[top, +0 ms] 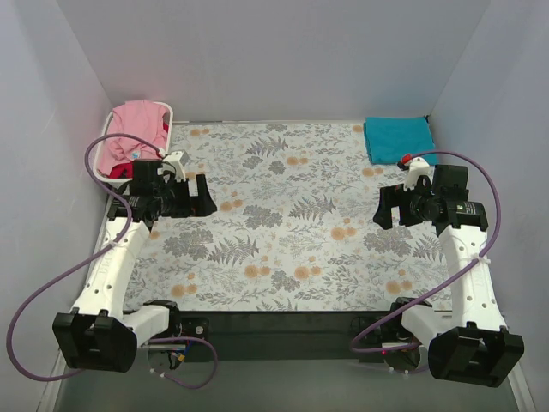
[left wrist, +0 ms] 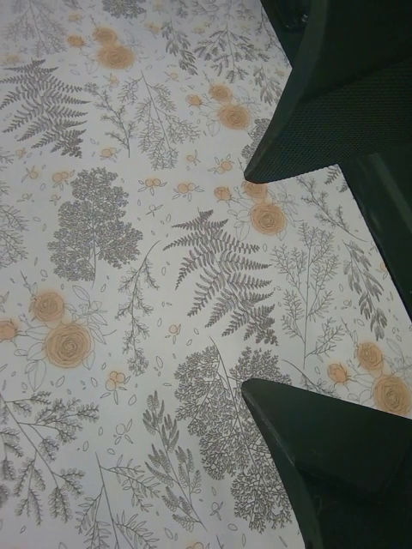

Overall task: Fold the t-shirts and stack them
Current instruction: Grab the tshirt from the pile, then move the tshirt to the center of the board, then flatten the tshirt out

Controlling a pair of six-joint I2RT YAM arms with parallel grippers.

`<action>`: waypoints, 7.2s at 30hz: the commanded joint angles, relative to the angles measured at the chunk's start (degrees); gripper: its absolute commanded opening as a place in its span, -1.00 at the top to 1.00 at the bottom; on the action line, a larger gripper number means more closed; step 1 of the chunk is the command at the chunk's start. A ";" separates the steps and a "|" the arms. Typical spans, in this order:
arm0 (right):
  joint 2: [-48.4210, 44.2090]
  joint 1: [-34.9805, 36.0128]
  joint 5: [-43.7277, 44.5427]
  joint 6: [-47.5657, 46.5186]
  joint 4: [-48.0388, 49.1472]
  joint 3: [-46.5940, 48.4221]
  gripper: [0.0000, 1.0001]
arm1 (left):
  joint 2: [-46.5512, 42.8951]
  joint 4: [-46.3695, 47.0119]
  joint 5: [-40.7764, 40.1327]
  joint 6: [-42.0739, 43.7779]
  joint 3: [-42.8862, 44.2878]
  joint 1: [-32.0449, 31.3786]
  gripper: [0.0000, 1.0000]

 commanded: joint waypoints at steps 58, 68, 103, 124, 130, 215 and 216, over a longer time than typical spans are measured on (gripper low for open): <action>10.43 -0.08 -9.11 -2.70 6.57 -1.44 -0.97 | 69.68 31.75 -17.55 11.33 69.60 21.74 0.46; 8.41 -0.08 -10.25 -2.88 6.66 -1.79 -0.95 | 59.84 30.08 -13.51 9.93 69.42 22.88 1.00; 6.47 -0.08 -11.31 -2.26 6.57 -1.88 -0.95 | 13.61 30.53 45.01 -19.02 26.48 18.40 -0.96; 28.61 28.90 -1.21 -4.90 9.91 7.17 -0.74 | 9.21 -8.60 21.14 35.31 3.10 16.91 -0.51; 36.79 40.85 4.68 -4.55 12.55 9.63 -0.64 | -0.19 -4.39 15.96 44.11 -8.34 12.17 -0.57; 19.39 21.98 14.80 -31.88 -3.17 8.05 -0.08 | 26.89 -5.87 13.48 27.77 15.90 6.36 0.17; 19.13 21.11 14.01 -32.32 -4.49 9.27 -0.08 | 25.91 -5.96 13.74 27.59 15.55 6.45 0.17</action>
